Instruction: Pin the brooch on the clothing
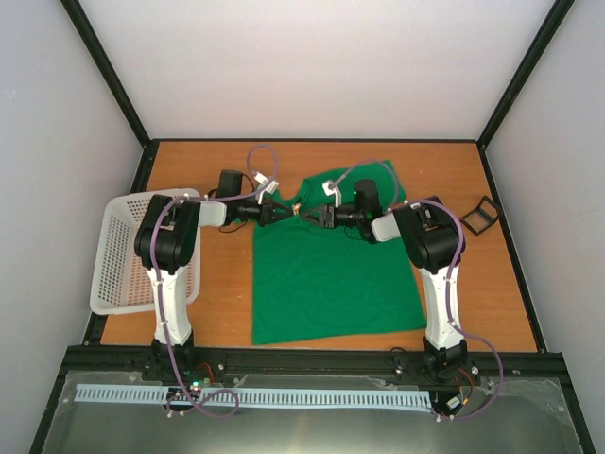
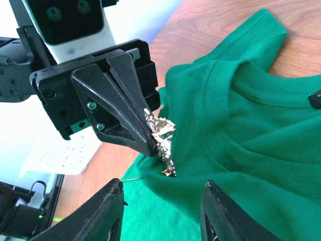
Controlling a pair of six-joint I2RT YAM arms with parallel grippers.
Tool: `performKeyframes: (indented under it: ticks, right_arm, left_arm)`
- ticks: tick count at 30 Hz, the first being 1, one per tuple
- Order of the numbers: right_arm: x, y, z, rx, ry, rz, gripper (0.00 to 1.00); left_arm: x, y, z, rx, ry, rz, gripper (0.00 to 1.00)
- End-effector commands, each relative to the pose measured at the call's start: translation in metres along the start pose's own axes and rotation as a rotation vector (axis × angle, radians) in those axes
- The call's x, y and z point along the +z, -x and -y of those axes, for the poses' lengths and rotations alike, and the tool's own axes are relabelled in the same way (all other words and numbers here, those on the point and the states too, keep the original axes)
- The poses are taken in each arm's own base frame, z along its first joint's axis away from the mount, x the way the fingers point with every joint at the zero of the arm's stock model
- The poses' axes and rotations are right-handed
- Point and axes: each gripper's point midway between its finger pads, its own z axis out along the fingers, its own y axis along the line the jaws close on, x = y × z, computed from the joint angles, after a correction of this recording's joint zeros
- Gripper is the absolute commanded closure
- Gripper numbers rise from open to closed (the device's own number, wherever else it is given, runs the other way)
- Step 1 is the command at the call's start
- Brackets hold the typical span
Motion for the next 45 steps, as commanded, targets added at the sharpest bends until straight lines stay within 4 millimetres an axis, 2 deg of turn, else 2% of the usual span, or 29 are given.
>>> performKeyframes:
  ticks: [1,5,8,14,23,29,35,45]
  right_arm:
    - [0.001,-0.001,-0.002,-0.024,0.017,0.004,0.6]
    - [-0.006,0.001,-0.004,-0.028,-0.016,0.002,0.64]
    - [-0.007,-0.006,-0.005,-0.034,-0.02,-0.027,0.7]
    - [0.001,-0.01,-0.007,-0.029,-0.007,-0.045,0.71]
    - [0.015,0.003,-0.008,0.015,0.057,0.014,0.66]
    - [0.017,0.008,-0.006,0.038,0.076,0.055,0.69]
    - [0.017,0.0,-0.001,0.054,0.066,0.045,0.62]
    - [0.023,0.005,0.014,0.103,0.024,0.042,0.65]
  left_arm:
    - [0.0,0.011,0.0,0.045,-0.024,0.013,0.99]
    - [0.0,0.01,-0.001,0.046,-0.022,0.012,0.99]
    - [0.001,0.011,-0.002,0.049,-0.023,0.012,0.99]
    - [0.0,0.011,0.0,0.05,-0.028,0.012,0.99]
    - [-0.001,0.012,0.004,0.056,-0.041,0.014,0.99]
    - [-0.002,0.013,0.007,0.062,-0.047,0.016,0.99]
    - [-0.002,0.01,0.007,0.059,-0.052,0.012,0.99]
    - [-0.005,0.011,0.016,0.102,-0.061,0.026,0.99]
